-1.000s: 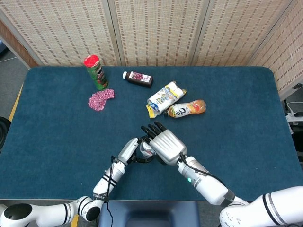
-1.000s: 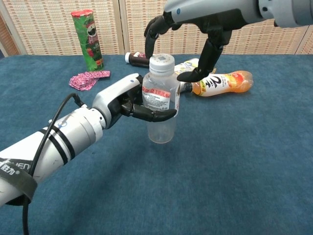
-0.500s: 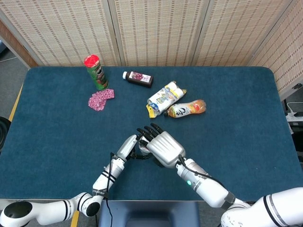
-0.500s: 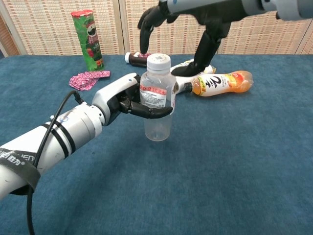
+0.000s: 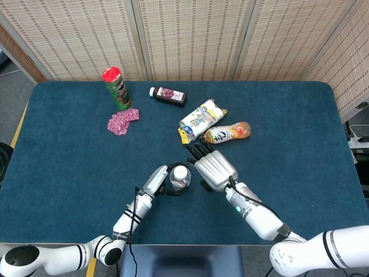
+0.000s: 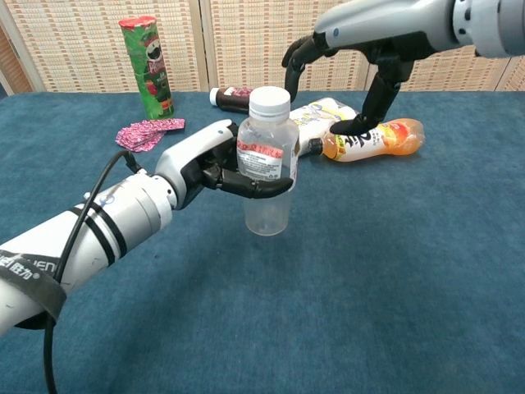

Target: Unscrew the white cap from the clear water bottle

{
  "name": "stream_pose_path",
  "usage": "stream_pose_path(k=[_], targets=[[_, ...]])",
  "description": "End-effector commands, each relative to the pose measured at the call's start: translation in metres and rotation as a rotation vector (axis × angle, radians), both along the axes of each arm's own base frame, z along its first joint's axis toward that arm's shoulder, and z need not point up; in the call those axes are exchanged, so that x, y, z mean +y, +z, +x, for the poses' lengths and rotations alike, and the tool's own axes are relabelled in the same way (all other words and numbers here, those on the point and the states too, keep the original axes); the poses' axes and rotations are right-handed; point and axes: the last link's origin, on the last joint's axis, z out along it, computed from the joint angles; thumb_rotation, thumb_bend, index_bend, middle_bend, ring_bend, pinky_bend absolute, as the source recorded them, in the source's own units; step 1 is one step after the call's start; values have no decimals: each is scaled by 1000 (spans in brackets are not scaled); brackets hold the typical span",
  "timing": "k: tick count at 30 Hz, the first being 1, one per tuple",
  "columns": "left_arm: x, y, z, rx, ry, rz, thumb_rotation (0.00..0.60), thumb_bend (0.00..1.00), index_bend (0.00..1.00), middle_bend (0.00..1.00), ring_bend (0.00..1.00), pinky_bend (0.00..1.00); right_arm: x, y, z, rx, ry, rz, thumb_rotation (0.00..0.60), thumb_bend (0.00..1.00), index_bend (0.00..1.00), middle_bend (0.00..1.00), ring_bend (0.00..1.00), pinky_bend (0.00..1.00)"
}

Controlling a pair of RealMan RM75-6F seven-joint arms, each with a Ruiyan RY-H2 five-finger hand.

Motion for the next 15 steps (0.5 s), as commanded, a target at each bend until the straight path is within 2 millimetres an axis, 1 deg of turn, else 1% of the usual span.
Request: stream_pose_path(k=[1,15], targets=[[1,0,0,2,1,0,600,754,782,888,640,595,0,-2,2,-3,3,10,600,314,260,0,0,0],[5,-3,-2,16,6,-2,600,754,782,888,641,595,3,1,6,-6,13,0,600,314,262,0,0,0]])
